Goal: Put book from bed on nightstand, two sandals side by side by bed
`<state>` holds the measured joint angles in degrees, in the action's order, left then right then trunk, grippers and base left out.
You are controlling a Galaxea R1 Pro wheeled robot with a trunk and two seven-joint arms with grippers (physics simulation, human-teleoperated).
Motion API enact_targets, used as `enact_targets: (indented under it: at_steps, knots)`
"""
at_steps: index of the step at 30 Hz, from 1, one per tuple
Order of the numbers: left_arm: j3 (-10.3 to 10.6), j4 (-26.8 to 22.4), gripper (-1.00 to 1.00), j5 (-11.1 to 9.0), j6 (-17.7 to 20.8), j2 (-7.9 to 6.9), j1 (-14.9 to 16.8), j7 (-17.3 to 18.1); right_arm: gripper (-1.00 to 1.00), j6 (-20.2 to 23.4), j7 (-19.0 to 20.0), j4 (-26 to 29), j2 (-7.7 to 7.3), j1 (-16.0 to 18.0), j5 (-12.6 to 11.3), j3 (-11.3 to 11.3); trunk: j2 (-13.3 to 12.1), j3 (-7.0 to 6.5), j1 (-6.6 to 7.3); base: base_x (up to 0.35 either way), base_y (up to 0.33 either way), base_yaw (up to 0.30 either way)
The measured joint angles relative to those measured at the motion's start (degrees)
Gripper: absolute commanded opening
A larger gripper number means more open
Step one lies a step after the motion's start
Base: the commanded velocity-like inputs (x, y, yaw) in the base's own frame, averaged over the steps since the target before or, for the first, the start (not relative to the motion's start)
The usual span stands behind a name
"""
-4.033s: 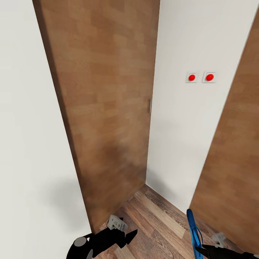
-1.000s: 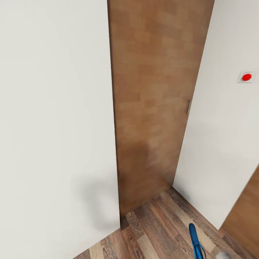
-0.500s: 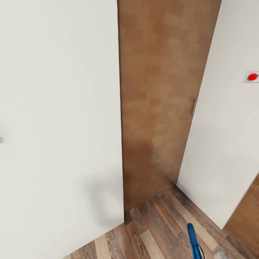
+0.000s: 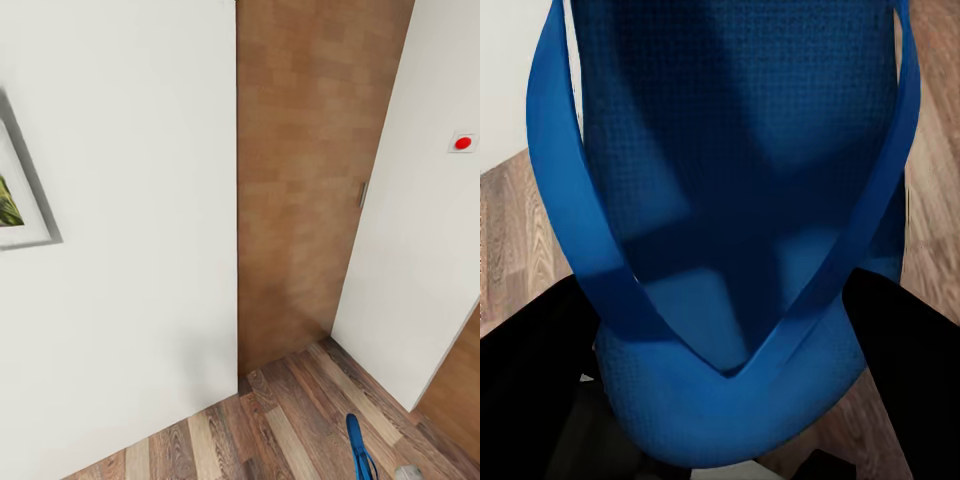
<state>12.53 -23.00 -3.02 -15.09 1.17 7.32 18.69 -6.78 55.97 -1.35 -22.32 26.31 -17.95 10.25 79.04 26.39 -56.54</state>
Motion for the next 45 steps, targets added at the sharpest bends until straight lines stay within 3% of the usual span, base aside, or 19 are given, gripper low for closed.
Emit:
enact_targets:
  at_steps: [21, 34, 37, 38, 40, 42, 45]
  knots:
    - [0.03, 0.06, 1.0, 0.0, 0.0, 0.0, 0.0, 0.0, -1.0, -0.03, -0.05, 0.0, 0.0, 0.0, 0.02, 0.08, 0.0, 0.0, 0.01, -0.005, 0.0, 0.277]
    - [0.05, 0.09, 1.0, 0.0, -0.01, 0.01, 0.02, 0.0, -1.0, 0.86, 0.6, -0.04, 0.11, -0.02, 0.34, 0.19, 0.0, 0.0, 0.01, 0.0, 0.0, 0.031]
    - [0.05, 0.09, 1.0, 0.0, -0.01, 0.01, 0.02, 0.0, -1.0, 0.85, 0.29, -0.03, 1.47, -0.02, 0.48, 0.29, 0.0, 0.0, 0.01, 0.0, 0.0, 0.0]
    - [0.05, 0.09, 1.0, 0.0, -0.01, 0.01, 0.02, 0.0, -1.0, 0.85, -0.09, -0.04, 2.64, -0.02, 0.49, 0.22, 0.0, 0.0, 0.01, 0.0, 0.0, 0.0]
    - [0.05, 0.09, 1.0, 0.0, -0.01, 0.01, 0.02, 0.0, -1.0, 0.87, -3.73, -0.07, 5.25, -0.02, 0.48, 0.32, 0.0, 0.0, 0.01, 0.0, 0.0, 0.0]
    - [0.05, 0.09, 1.0, 0.02, -0.01, 0.01, 0.02, 0.0, -1.0, 0.77, -12.58, -0.07, 6.67, -0.01, 0.48, 0.1, 0.0, 0.0, 0.01, 0.0, 0.0, 0.0]
    - [0.05, 0.08, 1.0, 0.06, -0.01, 0.0, 0.01, 0.0, -1.0, 0.59, -26.95, -0.03, 7.56, -0.01, 0.59, 0.02, 0.0, 0.0, 0.01, 0.0, 0.0, 0.0]
